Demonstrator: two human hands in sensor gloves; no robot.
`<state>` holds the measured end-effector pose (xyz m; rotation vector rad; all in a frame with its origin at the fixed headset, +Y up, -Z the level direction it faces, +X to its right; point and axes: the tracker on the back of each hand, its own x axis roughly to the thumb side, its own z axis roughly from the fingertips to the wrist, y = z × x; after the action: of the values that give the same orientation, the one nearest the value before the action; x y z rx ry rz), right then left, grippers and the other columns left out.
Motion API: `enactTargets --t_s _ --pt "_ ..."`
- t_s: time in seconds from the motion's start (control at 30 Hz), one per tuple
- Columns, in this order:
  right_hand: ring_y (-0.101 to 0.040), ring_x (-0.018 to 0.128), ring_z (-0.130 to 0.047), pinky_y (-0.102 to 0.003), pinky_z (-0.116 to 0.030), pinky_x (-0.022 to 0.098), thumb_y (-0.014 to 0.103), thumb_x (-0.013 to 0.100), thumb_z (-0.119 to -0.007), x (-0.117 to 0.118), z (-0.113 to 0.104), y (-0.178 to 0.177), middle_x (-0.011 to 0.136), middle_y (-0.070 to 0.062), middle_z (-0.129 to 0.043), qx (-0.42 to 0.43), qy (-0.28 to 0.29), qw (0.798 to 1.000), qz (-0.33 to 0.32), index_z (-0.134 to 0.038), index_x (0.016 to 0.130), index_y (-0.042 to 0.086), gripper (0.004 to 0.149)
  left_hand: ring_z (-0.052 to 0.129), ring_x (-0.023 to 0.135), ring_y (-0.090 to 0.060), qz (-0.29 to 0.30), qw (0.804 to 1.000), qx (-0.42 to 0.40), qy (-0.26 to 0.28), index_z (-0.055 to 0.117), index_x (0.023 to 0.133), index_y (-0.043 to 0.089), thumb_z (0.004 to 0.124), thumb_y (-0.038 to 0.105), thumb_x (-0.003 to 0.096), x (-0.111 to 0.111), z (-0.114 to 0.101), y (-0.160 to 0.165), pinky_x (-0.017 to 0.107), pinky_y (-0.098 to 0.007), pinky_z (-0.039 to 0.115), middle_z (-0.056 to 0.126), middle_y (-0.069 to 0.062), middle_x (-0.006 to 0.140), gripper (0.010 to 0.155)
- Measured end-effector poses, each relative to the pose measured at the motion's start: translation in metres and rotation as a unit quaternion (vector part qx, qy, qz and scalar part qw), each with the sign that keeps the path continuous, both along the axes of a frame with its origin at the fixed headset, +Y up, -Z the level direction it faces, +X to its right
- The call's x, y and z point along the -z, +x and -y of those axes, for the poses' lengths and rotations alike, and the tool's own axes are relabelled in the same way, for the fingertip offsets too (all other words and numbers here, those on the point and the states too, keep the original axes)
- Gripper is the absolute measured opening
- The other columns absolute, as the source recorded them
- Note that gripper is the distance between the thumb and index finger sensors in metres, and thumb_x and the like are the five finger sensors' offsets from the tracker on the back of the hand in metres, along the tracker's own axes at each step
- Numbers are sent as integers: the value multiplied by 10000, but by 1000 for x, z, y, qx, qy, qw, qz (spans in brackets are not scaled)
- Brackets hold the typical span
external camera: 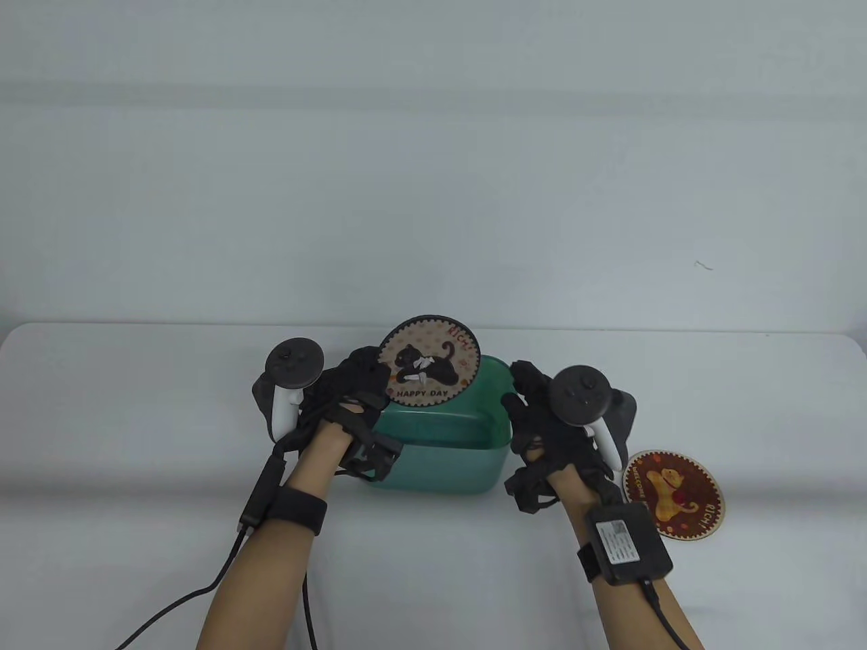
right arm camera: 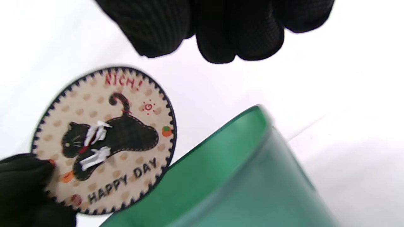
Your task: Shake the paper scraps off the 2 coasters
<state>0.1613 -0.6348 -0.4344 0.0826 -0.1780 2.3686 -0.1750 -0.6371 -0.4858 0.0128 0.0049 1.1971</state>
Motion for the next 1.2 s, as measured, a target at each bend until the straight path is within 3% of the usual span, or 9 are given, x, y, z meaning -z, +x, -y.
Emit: enactTargets --t_s 0.4,0.53,0.63,0.73,0.8,0.9,1.0,1.1,1.2 --pt "-298 749 -730 -465 -599 555 307 447 -751 -79 76 27 901 -87 -682 -122 -63 990 -32 -520 912 220 527 962 506 -338 -8 986 165 18 691 875 173 753 299 480 -8 -14 4 351 -380 849 825 -138 782 419" --pt "-293 753 -731 -464 -599 560 308 447 -755 -79 74 32 903 -80 -682 -111 -70 991 -36 -521 912 223 528 957 507 -363 59 978 189 -58 698 873 154 763 284 487 -6 -17 10 353 -398 844 824 -158 785 413" --pt "-290 748 -738 -463 -603 557 307 447 -756 -79 71 33 897 -79 -692 -107 -62 992 -36 -529 909 224 522 967 511 -373 -29 983 178 29 722 855 149 773 281 468 -11 -21 9 351 -406 856 842 -159 777 412" --pt "-289 748 -739 -464 -602 558 308 446 -756 -79 70 33 897 -79 -693 -104 -62 992 -40 -531 909 225 521 957 523 -359 63 973 211 -72 691 873 155 760 291 494 -9 -18 15 364 -392 850 818 -149 796 408" --pt "-290 748 -739 -464 -602 559 309 447 -755 -78 71 33 897 -77 -693 -103 -62 992 -42 -532 908 224 519 973 505 -366 -28 979 198 29 723 852 148 774 288 469 -15 -23 15 346 -397 864 847 -151 773 411" --pt "-291 748 -739 -464 -602 558 309 447 -754 -78 70 33 896 -77 -695 -101 -60 992 -43 -535 907 224 516 964 508 -362 53 972 223 -57 702 863 142 769 286 487 -12 -26 22 353 -394 854 829 -156 782 408" --pt "-290 745 -743 -464 -604 557 310 446 -754 -78 71 34 892 -77 -700 -99 -57 993 -43 -538 906 223 514 984 486 -383 -51 979 190 56 751 832 124 797 273 454 -17 -34 20 330 -413 869 870 -170 749 408" --pt "-293 740 -748 -467 -606 554 310 448 -746 -78 72 34 888 -82 -706 -98 -58 992 -47 -545 904 221 506 957 534 -377 18 972 227 -61 730 853 147 793 294 483 -17 -33 22 377 -401 852 843 -146 785 404" --pt "-295 739 -751 -468 -607 554 312 448 -745 -78 72 34 885 -82 -711 -104 -60 992 -49 -553 901 221 500 987 473 -407 -51 973 224 26 805 807 114 843 267 438 -16 -33 22 325 -425 870 900 -176 730 401"
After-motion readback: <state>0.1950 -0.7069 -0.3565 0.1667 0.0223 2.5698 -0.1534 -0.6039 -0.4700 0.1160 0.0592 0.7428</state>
